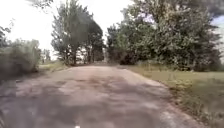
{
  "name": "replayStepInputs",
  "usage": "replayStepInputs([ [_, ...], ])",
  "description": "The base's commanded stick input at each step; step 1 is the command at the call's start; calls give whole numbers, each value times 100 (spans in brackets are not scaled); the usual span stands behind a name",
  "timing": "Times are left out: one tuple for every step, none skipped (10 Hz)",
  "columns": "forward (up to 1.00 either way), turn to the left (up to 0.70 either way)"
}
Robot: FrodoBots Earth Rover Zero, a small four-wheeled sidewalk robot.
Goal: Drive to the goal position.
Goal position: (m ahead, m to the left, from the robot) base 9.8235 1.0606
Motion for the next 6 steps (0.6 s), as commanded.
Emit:
replayStepInputs([
  [100,-4],
  [100,-4],
  [100,-4],
  [100,-4],
  [100,-4],
  [100,-4],
])
